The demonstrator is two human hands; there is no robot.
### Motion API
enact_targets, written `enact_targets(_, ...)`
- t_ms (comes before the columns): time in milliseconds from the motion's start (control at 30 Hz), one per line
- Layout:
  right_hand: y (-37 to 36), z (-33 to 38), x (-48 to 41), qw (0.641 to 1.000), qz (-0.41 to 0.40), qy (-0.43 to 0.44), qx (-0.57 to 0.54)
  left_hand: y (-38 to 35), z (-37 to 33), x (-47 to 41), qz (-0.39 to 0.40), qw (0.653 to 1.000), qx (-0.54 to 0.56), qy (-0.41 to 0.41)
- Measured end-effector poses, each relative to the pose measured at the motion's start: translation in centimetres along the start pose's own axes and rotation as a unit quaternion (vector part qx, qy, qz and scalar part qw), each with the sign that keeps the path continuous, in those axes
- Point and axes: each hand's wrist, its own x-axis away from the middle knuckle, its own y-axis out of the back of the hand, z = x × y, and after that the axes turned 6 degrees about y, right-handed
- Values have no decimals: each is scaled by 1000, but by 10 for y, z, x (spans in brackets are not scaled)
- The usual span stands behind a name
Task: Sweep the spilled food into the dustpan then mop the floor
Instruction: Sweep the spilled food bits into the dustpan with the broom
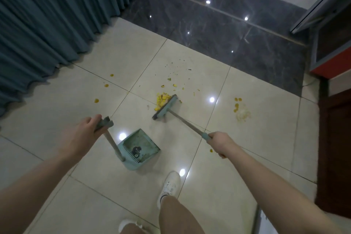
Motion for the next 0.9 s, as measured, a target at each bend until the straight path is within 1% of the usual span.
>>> enact_targets(67,28,-3,-6,999,-7,7,45,2,-4,-14,-2,1000,-22,-8)
enact_targets(167,72,-17,-11,993,-20,6,114,9,-15,-32,-1,999,-42,0)
enact_targets(300,122,-38,-24,977,-53,-29,203,23,-32,-52,10,999,-49,-3)
enact_targets(367,136,-38,-32,961,-79,-44,260,27,-35,-62,15,999,-48,-1)
enact_targets(467,137,-27,-41,921,-117,-47,368,23,-33,-76,10,999,-46,16)
enact_targets(533,130,-15,-52,907,-117,-45,403,17,-32,-85,19,998,-49,23)
enact_targets(600,121,-1,-63,910,-102,-41,399,14,-30,-93,23,998,-58,14)
enact_targets(667,111,14,-74,921,-83,-54,376,17,-26,-103,26,998,-57,9)
enact_targets(700,105,25,-75,921,-73,-55,379,19,-24,-107,30,998,-51,16)
enact_targets(900,80,71,-79,903,-32,14,428,15,-11,-117,30,998,-24,47)
